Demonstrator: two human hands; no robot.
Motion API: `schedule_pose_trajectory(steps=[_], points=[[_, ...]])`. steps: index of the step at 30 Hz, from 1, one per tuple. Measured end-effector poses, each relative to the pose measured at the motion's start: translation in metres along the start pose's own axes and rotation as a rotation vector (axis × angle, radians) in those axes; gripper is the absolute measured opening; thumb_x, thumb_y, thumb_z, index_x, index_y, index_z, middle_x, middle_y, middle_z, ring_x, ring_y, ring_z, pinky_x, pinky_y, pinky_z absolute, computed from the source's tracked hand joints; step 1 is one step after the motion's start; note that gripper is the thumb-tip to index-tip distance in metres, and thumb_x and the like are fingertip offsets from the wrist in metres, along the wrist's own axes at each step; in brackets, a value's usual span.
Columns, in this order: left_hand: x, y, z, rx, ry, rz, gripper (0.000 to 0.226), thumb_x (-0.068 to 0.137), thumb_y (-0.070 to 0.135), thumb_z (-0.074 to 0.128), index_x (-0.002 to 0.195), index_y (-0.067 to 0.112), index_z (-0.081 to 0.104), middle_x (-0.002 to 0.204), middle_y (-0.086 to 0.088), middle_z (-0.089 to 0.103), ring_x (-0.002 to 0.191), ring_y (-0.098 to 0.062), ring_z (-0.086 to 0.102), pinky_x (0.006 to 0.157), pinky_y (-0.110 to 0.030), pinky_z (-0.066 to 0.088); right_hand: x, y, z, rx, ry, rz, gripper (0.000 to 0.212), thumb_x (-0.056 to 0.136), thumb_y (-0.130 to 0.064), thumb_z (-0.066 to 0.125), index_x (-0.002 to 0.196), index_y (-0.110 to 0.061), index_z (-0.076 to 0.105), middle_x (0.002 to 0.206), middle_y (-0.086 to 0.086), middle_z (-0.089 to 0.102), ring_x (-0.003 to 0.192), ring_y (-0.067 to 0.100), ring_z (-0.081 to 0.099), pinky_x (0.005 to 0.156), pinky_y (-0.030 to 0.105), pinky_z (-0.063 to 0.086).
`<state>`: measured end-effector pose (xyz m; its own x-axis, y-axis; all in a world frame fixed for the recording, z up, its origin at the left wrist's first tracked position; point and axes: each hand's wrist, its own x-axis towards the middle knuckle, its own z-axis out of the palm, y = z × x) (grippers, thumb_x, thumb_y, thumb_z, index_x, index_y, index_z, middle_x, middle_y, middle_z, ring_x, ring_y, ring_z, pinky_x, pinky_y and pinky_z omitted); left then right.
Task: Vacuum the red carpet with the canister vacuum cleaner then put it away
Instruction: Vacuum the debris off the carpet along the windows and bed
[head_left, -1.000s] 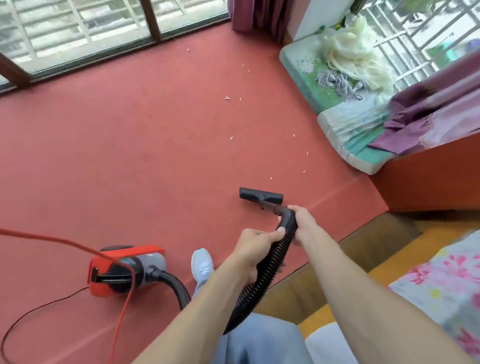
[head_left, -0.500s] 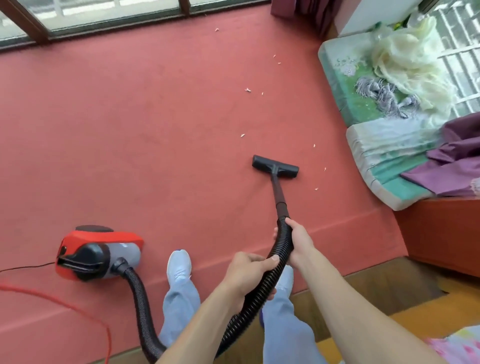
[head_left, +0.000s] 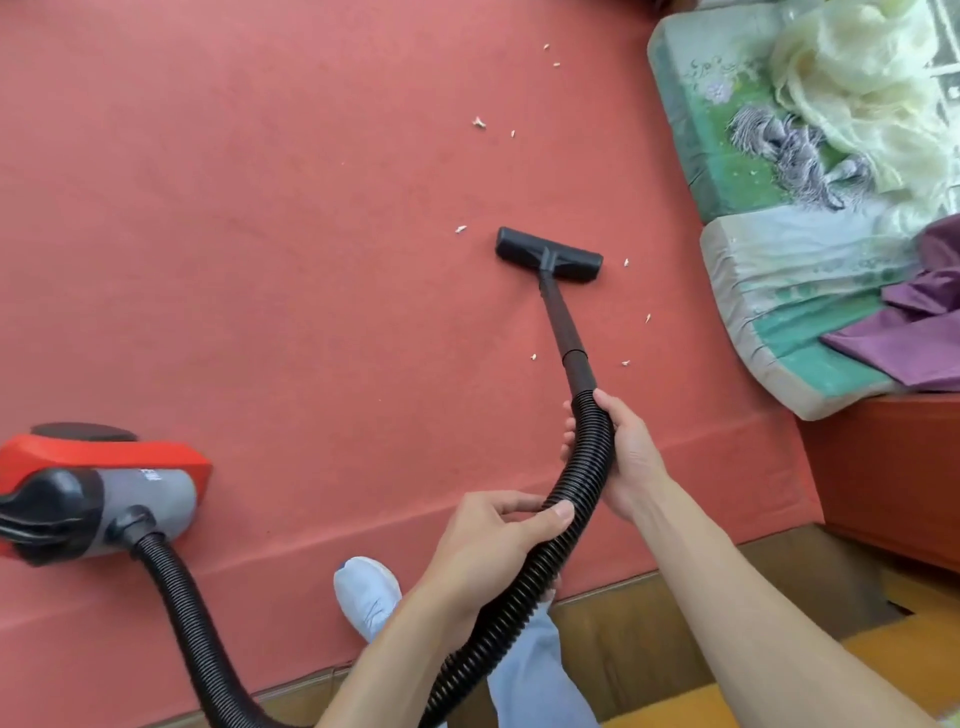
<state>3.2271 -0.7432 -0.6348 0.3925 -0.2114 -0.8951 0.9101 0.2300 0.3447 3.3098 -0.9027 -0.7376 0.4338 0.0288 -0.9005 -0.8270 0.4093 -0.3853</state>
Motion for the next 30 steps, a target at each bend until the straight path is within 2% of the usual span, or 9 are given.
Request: schedule_pose_trajectory(steps=[5, 9, 12, 15, 18, 20, 22, 25, 30], points=[[0.008, -0.015, -0.025, 0.066, -0.107, -0.017, 0.032, 0.079, 0.032, 0.083, 0.099, 0.008, 0.075, 0.076, -0.014, 0.069, 0.067, -0.031, 0.065, 0.066, -0.04, 0.056, -0.002, 0.027, -0.005, 0.059, 0.055, -0.105, 0.03, 0.091, -0.033, 0.057, 0.103, -0.005, 0.059, 0.07, 0.003, 0.056, 0.056, 0.013, 0.052, 0.059, 0.026, 0.043], [-0.002, -0.018, -0.032, 0.196, -0.308, 0.01, 0.032, 0.078, 0.034, 0.085, 0.101, 0.014, 0.078, 0.085, -0.012, 0.068, 0.074, -0.027, 0.063, 0.081, -0.057, 0.054, -0.041, 0.031, -0.011, 0.161, 0.06, -0.068, 0.029, 0.091, -0.035, 0.053, 0.098, -0.007, 0.057, 0.066, 0.001, 0.053, 0.052, 0.012, 0.049, 0.055, 0.024, 0.04], [-0.014, -0.014, -0.031, 0.263, -0.392, 0.017, 0.034, 0.076, 0.039, 0.082, 0.099, 0.015, 0.079, 0.086, -0.013, 0.062, 0.076, -0.025, 0.057, 0.078, -0.047, 0.048, -0.073, 0.034, -0.021, 0.187, 0.1, -0.006, 0.029, 0.09, -0.036, 0.054, 0.095, -0.007, 0.056, 0.067, 0.001, 0.052, 0.053, 0.012, 0.048, 0.051, 0.023, 0.042], [-0.02, -0.009, -0.027, 0.326, -0.432, -0.014, 0.034, 0.075, 0.044, 0.081, 0.097, 0.019, 0.08, 0.087, -0.012, 0.063, 0.075, -0.023, 0.059, 0.078, -0.04, 0.048, -0.086, 0.036, -0.03, 0.212, 0.132, 0.024, 0.03, 0.089, -0.036, 0.055, 0.098, -0.007, 0.055, 0.068, 0.002, 0.053, 0.055, 0.013, 0.048, 0.048, 0.025, 0.046], [-0.015, -0.008, -0.018, 0.399, -0.396, -0.009, 0.033, 0.075, 0.047, 0.081, 0.094, 0.02, 0.08, 0.082, -0.007, 0.065, 0.073, -0.02, 0.06, 0.076, -0.038, 0.05, -0.079, 0.036, -0.035, 0.257, 0.148, 0.026, 0.029, 0.089, -0.036, 0.054, 0.096, -0.008, 0.054, 0.067, 0.0, 0.052, 0.054, 0.012, 0.047, 0.048, 0.023, 0.045], [-0.008, -0.015, -0.009, 0.456, -0.303, 0.022, 0.032, 0.074, 0.049, 0.078, 0.092, 0.023, 0.079, 0.077, -0.004, 0.069, 0.069, -0.02, 0.065, 0.079, -0.046, 0.058, -0.065, 0.035, -0.036, 0.273, 0.178, 0.016, 0.028, 0.091, -0.036, 0.052, 0.091, -0.009, 0.054, 0.066, 0.0, 0.051, 0.053, 0.012, 0.048, 0.047, 0.022, 0.043], [0.001, -0.024, 0.0, 0.518, -0.186, 0.083, 0.028, 0.077, 0.05, 0.074, 0.091, 0.027, 0.078, 0.071, 0.0, 0.072, 0.065, -0.021, 0.071, 0.079, -0.053, 0.06, -0.048, 0.033, -0.036, 0.257, 0.22, -0.004, 0.028, 0.091, -0.036, 0.052, 0.09, -0.009, 0.055, 0.065, 0.001, 0.051, 0.051, 0.012, 0.049, 0.047, 0.023, 0.044], [0.012, -0.036, 0.004, 0.565, -0.059, 0.136, 0.022, 0.084, 0.05, 0.069, 0.093, 0.031, 0.074, 0.071, 0.004, 0.074, 0.066, -0.021, 0.074, 0.073, -0.051, 0.06, -0.025, 0.033, -0.036, 0.172, 0.26, -0.051, 0.027, 0.091, -0.033, 0.055, 0.1, -0.007, 0.054, 0.067, 0.003, 0.057, 0.054, 0.015, 0.053, 0.05, 0.025, 0.046], [0.017, -0.042, 0.002, 0.505, -0.009, 0.117, 0.02, 0.086, 0.048, 0.07, 0.097, 0.032, 0.074, 0.075, 0.005, 0.076, 0.065, -0.017, 0.074, 0.072, -0.046, 0.062, -0.021, 0.032, -0.045, 0.018, 0.273, -0.114, 0.024, 0.091, -0.032, 0.062, 0.094, -0.008, 0.06, 0.073, 0.008, 0.06, 0.061, 0.018, 0.056, 0.061, 0.032, 0.048]])
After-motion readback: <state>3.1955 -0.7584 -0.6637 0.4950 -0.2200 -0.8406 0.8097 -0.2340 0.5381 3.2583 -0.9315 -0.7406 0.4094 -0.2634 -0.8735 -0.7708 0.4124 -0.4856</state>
